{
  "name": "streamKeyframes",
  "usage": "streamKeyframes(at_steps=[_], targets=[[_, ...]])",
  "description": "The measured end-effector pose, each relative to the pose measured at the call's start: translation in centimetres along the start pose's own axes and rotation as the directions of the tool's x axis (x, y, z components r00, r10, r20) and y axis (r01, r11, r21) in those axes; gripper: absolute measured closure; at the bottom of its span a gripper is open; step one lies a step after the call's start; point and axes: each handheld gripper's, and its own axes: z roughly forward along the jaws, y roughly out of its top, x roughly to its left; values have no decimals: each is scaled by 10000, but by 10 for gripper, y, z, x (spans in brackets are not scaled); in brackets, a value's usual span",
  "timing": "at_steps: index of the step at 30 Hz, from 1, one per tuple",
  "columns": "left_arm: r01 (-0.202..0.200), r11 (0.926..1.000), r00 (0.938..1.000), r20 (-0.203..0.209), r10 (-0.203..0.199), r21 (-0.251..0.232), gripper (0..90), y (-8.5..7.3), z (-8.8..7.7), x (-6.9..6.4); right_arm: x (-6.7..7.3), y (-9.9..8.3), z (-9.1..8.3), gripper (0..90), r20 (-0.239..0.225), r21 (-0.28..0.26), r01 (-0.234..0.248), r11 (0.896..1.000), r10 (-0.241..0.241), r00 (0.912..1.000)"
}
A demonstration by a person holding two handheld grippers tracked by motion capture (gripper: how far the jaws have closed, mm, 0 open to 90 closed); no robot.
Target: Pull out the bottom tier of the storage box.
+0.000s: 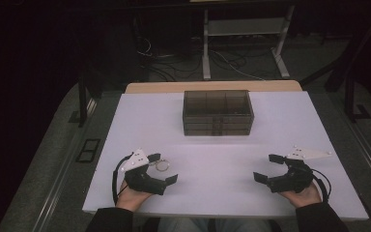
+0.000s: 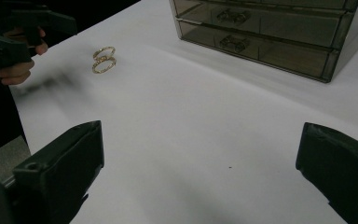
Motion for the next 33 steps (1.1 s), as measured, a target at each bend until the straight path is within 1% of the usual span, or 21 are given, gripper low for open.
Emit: streamKeyframes(at_steps=[4,7,8,10,13,16,21,22,25,31,32,33], targets=[[-89,9999,10000,11,89,114,0,0,1,-1,0,-1,0,2,-40,79,11,10000,-10,10000],[-74,9999,10000,56,74,147,0,-1,1,-1,1,-1,0,2,-157,45,31,10000,-30,9999],[-90,9998,9999,65,89,166,0,-1,1,-1,1,-1,0,2,-165,8,102,9999,-101,9998],[-92,9998,9999,77,91,171,0,-1,1,-1,1,-1,0,2,-176,24,99,9999,-98,9998],[-158,9995,9997,173,153,275,0,-2,3,-1,0,-1,0,2,-175,70,84,9999,-83,9998],[-183,9994,9996,229,177,279,0,-2,3,-2,0,-1,0,2,-210,82,69,9999,-67,9998],[-200,9996,9994,292,194,190,0,-1,3,-3,0,-1,-1,2,-254,152,112,9998,-108,9996],[-267,9996,9991,331,263,113,0,-1,2,-3,0,-1,-1,2,-272,160,104,9998,-100,9996],[-236,9997,9992,333,236,12,0,0,2,-4,0,-1,-1,2,-287,207,78,9998,-72,9996],[-228,9995,9995,238,223,218,0,1,2,-3,-1,-1,-1,2,-324,298,6,9996,4,9995],[-101,9994,9993,363,89,323,0,3,1,-3,-1,-2,-2,2,-311,292,-12,9996,21,9995],[-133,9991,9992,378,118,391,0,4,1,-4,-1,-2,-2,2,-298,282,-51,9996,59,9995]])
